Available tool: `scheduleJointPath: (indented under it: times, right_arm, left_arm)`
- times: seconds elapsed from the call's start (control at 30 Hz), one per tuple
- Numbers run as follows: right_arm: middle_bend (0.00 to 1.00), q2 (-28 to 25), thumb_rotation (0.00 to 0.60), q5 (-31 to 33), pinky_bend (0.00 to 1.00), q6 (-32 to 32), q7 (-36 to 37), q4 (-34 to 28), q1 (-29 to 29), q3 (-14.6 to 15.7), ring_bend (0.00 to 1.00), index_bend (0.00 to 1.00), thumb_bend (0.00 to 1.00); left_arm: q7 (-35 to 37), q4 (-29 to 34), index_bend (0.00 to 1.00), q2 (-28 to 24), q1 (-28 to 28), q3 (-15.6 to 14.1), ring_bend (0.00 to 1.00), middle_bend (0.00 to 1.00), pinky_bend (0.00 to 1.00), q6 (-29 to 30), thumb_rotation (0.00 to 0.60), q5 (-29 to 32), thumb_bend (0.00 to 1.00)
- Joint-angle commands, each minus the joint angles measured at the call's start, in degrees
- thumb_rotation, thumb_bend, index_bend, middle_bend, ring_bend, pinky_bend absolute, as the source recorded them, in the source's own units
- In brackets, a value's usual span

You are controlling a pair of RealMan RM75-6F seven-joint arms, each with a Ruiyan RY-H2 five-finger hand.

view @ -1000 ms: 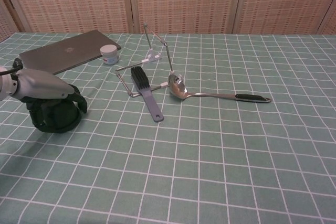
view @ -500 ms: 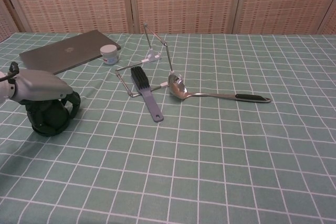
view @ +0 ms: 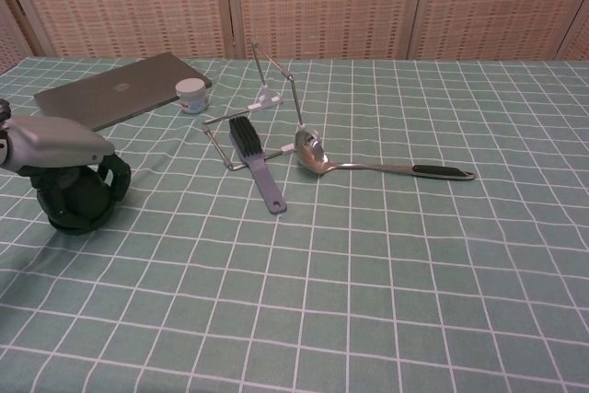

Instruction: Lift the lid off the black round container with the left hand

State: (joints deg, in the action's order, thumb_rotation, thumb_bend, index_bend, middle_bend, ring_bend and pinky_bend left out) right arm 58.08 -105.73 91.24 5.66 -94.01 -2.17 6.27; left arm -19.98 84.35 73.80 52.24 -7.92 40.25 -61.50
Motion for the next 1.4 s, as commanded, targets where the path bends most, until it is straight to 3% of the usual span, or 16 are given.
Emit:
scheduleJointPath:
  times: [0.03,0.2,0.3,0.47,0.57,0.77,0.83,1.03,1.13,1.27,1.4]
  right_arm:
    - [0.00,0.0,0.600,0.0,0.00,0.0,0.0,0.0,0.0,0.0,0.00,0.00,0.12]
    - [0.00,0.0,0.600,0.3,0.00,-0.3,-0.3,0.1,-0.1,-0.1,0.00,0.00,0.12]
    - [0.00,0.1,0.600,0.5,0.00,-0.7,-0.5,0.1,-0.2,-0.1,0.00,0.00,0.12]
    - [0.00,0.1,0.600,0.8,0.00,-1.1,-0.2,0.1,-0.4,-0.2,0.00,0.00,0.12]
    - [0.00,0.2,0.600,0.9,0.00,-1.2,0.0,0.1,-0.4,-0.1,0.00,0.00,0.12]
    - [0.00,0.4,0.600,1.1,0.00,-2.0,-0.4,0.0,-0.6,-0.1,0.00,0.00,0.12]
    - [0.00,0.5,0.600,1.1,0.00,-2.1,-0.7,-0.1,-0.6,-0.1,0.00,0.00,0.12]
    - [0.00,0.5,0.600,1.3,0.00,-2.2,-0.9,-0.3,-0.6,-0.1,0.00,0.00,0.12]
    - [0.00,0.4,0.600,1.2,0.00,-2.1,-0.8,-0.3,-0.6,-0.1,0.00,0.00,0.12]
    - [0.00,0.3,0.600,1.3,0.00,-1.9,-0.5,-0.4,-0.6,-0.1,0.00,0.00,0.12]
    - [0.00,0.2,0.600,1.2,0.00,-1.8,-0.2,-0.3,-0.6,-0.1,0.00,0.00,0.12]
  left_arm:
    - [1.2,0.0,0.73,-0.3,-0.7,0.6,0.62,0.72,0.96,0.2,0.600,-1.6,0.33]
    - [5.9,1.5,0.75,-1.7,-1.8,2.9,0.64,0.74,0.98,1.9,0.600,-5.1,0.35]
    - [13.3,2.7,0.77,-2.2,-3.4,5.5,0.66,0.76,0.99,5.3,0.600,-9.3,0.36]
    - [41.8,-1.9,0.76,1.0,-8.7,10.1,0.65,0.75,1.00,18.0,0.600,-20.3,0.37]
    - [59.7,-5.5,0.77,4.2,-11.7,13.4,0.65,0.76,1.00,24.2,0.600,-20.2,0.37]
    - [91.1,-2.7,0.77,2.7,-14.5,21.6,0.66,0.77,1.00,21.2,0.600,-11.5,0.38]
    - [96.7,-2.0,0.77,1.6,-15.0,23.3,0.66,0.77,1.00,19.4,0.600,-10.1,0.39]
    - [98.6,-4.0,0.78,0.8,-14.8,23.2,0.66,0.78,1.00,15.6,0.600,-12.1,0.39]
    - [95.0,-5.1,0.78,0.8,-15.2,19.7,0.66,0.78,1.00,15.1,0.600,-16.7,0.39]
    - [97.4,-5.1,0.79,-1.3,-13.5,14.7,0.66,0.78,1.00,12.5,0.600,-26.2,0.39]
    - [92.6,-7.3,0.79,-2.2,-11.2,10.4,0.66,0.78,1.00,10.8,0.600,-33.0,0.39]
